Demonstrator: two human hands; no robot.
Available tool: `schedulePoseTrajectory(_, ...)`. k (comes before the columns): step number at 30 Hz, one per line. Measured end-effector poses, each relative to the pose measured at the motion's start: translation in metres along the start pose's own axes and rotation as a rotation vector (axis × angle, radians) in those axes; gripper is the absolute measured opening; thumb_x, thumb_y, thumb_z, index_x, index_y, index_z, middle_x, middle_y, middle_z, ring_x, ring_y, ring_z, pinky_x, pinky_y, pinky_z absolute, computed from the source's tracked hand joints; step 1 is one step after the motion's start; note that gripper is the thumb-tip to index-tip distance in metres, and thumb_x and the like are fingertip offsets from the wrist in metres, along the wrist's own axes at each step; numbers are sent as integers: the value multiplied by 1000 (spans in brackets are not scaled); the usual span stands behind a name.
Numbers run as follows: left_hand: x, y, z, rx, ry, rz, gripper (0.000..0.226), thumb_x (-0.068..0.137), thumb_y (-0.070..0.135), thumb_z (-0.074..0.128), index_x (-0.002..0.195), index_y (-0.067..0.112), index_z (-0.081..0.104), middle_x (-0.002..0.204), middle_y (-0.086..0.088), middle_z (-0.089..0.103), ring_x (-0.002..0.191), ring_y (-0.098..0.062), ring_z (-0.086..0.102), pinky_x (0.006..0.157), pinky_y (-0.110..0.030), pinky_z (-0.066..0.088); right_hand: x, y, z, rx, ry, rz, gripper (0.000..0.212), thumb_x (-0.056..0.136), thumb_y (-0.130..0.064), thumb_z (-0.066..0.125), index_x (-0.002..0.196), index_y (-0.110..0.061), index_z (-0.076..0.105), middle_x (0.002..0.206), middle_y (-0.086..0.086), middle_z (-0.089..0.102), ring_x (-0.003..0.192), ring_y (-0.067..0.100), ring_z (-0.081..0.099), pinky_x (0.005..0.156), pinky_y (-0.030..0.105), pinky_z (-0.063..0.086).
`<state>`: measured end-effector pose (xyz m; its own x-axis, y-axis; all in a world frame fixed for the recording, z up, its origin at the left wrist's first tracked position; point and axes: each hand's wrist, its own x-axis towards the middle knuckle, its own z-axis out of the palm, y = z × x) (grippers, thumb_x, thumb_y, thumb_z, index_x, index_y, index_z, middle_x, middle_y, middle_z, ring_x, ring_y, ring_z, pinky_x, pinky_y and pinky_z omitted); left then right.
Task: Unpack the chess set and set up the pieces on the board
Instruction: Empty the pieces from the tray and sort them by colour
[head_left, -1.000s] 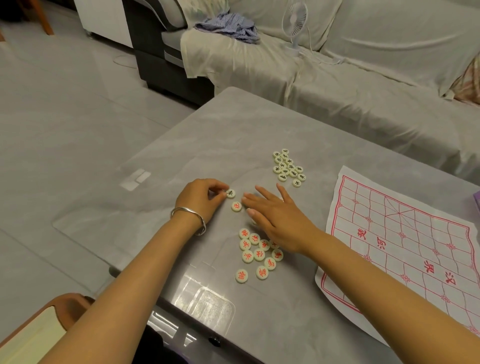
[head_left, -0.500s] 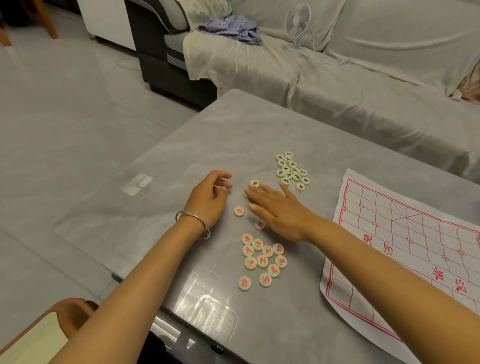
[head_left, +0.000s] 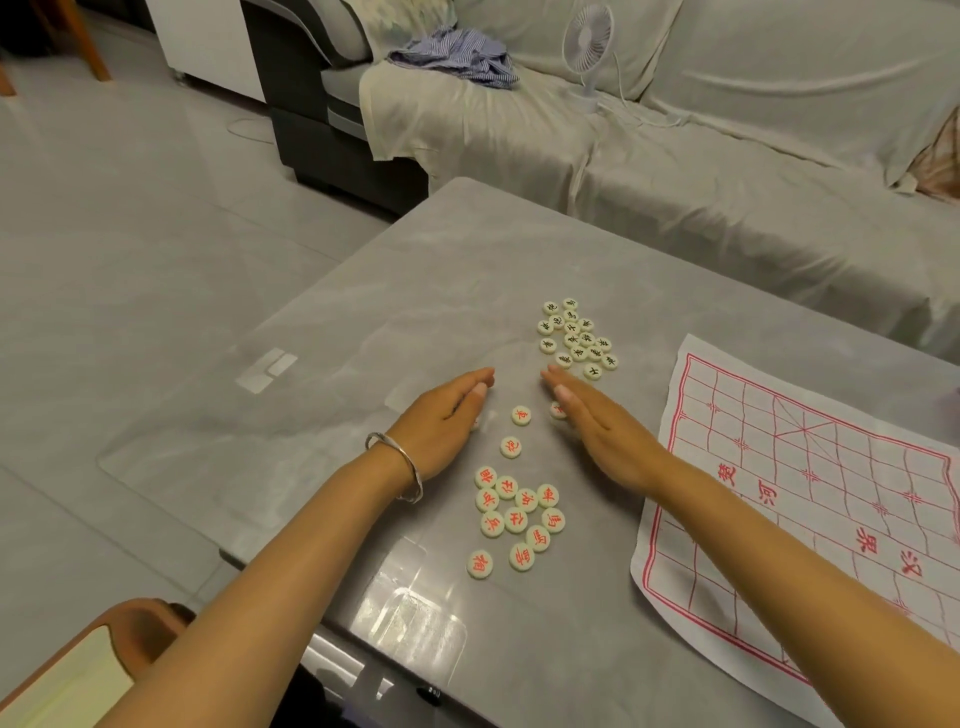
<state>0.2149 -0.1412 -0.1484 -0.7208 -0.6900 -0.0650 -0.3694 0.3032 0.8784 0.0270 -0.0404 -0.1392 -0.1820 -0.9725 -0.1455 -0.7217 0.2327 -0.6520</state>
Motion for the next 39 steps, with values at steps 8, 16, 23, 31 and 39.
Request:
schedulePoseTrajectory(8,-14,5,8,-136,-56,-43,51,97,46,14,139,28,38,145,10,37,133,-5,32,108,-18,19,-37,-37,49,-119,-97,-202,48,101,-40,21,148,-32,14,156,-12,14,143,3,4,117,25,-1)
schedulePoseTrajectory(16,-43,-1,3,75,-118,29,48,99,40,16,140,28,36,143,10,40,128,-3,37,102,-14,22,-83,-44,49,-21,47,65,109,69,-71,58,149,-30,-3,157,-12,2,144,11,6,118,36,14)
schedulePoseTrajectory(23,-53,-6,6,-50,-87,29,53,95,49,16,145,32,25,147,14,32,132,0,32,109,-18,21,-70,-53,84,-252,117,18,109,76,-74,47,149,-16,-10,158,0,-12,144,14,-12,119,35,-5)
schedulePoseTrajectory(31,-52,-8,6,42,-63,61,52,95,42,37,143,27,26,145,6,37,132,-9,35,105,-21,30,-72,-53,36,127,126,89,82,82,-51,60,148,-26,18,155,-5,20,139,13,25,110,27,24)
schedulePoseTrajectory(39,-43,-4,30,609,-158,239,120,49,90,38,147,27,7,155,3,10,143,-17,10,117,-39,11,-101,-20,-2,41,223,101,48,94,-35,48,140,-32,33,150,-8,31,137,12,30,102,23,23)
